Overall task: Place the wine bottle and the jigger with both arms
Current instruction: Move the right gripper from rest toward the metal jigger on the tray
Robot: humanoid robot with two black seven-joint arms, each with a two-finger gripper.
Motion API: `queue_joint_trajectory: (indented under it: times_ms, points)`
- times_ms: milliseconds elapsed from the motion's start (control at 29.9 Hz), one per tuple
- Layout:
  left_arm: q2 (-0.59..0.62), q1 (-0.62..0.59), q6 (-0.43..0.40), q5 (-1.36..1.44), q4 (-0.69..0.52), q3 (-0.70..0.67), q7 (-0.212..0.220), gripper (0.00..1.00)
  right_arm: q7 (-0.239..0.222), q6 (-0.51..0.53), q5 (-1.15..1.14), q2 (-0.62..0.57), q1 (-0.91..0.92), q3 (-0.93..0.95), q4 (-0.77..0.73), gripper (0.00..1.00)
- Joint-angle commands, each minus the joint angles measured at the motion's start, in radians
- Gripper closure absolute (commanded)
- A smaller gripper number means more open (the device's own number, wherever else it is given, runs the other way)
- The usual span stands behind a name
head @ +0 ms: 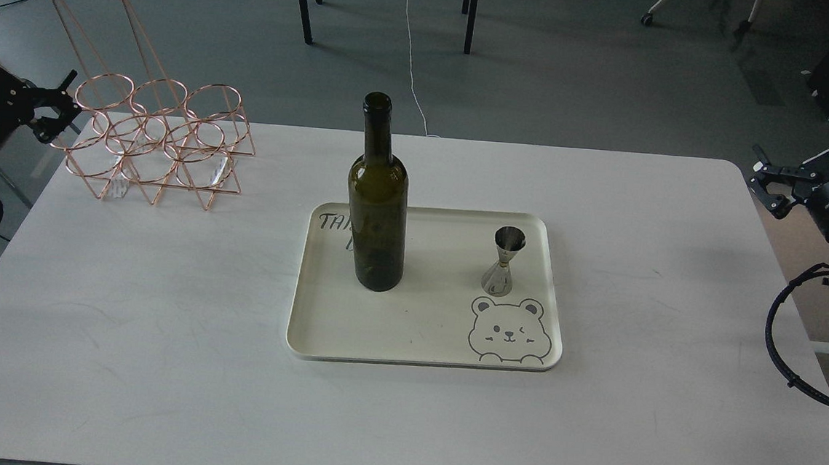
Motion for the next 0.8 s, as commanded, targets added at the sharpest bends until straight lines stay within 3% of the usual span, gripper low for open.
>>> queue_joint_trajectory:
  times_ms: [0,167,301,468,702,769]
  points:
    - [-0.003,-0.01,0.0,0.001,0.0,0.002,-0.002,0.01,0.0,0.0,0.0,0.001,0.001,-0.001,-0.001,0.0]
    - [-0.005,-0.021,0.0,0.001,0.0,0.005,0.0,0.01,0.001,0.0,-0.002,0.001,0.007,-0.003,0.008,0.0]
    - [-0.003,-0.025,0.0,-0.001,0.0,0.002,-0.002,0.01,0.003,0.0,-0.011,-0.024,0.004,-0.007,0.108,0.0]
    - [-0.002,-0.025,0.0,0.001,0.0,0.002,-0.002,0.01,0.007,0.0,-0.132,-0.145,-0.01,-0.012,0.304,0.0]
    - [-0.003,-0.025,0.0,0.002,0.0,0.006,0.001,0.01,0.062,0.0,-0.509,-0.257,-0.09,-0.007,0.65,0.01]
    - [-0.002,-0.025,0.0,0.004,0.0,0.008,0.003,0.01,0.076,-0.044,-0.63,-0.264,-0.119,-0.004,0.724,0.01]
